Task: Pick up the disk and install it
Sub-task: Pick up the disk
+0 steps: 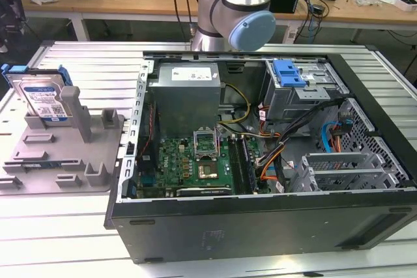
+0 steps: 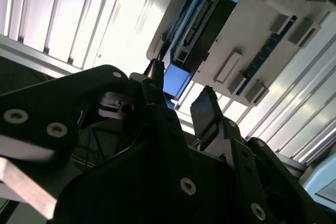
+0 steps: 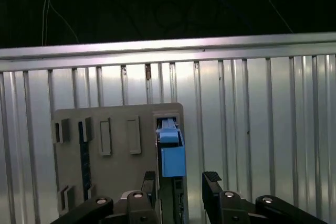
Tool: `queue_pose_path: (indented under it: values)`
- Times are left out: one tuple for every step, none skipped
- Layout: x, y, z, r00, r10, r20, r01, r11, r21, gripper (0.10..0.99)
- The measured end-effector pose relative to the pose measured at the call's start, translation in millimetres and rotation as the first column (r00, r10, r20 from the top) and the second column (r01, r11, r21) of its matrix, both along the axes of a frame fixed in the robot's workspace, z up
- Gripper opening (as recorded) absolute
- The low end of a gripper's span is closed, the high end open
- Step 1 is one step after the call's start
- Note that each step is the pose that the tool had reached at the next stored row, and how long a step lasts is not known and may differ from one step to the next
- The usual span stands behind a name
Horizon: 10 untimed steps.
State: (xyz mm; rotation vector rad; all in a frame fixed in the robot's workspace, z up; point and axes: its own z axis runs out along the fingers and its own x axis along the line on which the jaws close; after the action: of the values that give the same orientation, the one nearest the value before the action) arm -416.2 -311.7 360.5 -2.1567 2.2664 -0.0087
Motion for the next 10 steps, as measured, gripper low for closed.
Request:
queue_pose_path:
  values:
    - [-0.8,-0.1,-0.3,1.0,0.005,-0.0015,-0.005,1.0,0.0,0.482]
    - [-0.8,0.0,-0.3,1.0,0.007,-0.0017,-0.007,1.0,0.0,0.482]
    - [-0.9,0.0,-0.2,1.0,0.008,-0.0018,-0.008,1.0,0.0,0.482]
    - [-0.9,0.0,-0.2,1.0,0.009,-0.0019,-0.009,1.0,0.0,0.482]
    - [-0.9,0.0,-0.2,1.0,0.009,-0.0018,-0.009,1.0,0.0,0.482]
    - [-1.0,0.0,-0.2,0.9999,0.01,-0.0019,-0.01,1.0,0.0,0.482]
    - [-1.0,0.0,-0.3,0.9999,0.01,-0.0023,-0.01,0.9999,-0.001,0.482]
    - [-0.9,0.0,-0.5,0.9999,0.01,-0.0028,-0.01,0.9999,-0.001,0.482]
    - [-0.9,0.0,-0.9,0.9999,0.01,-0.0038,-0.01,0.9999,-0.001,0.482]
    - [-1.0,0.0,-1.1,0.9999,0.01,-0.0052,-0.01,0.9999,-0.001,0.482]
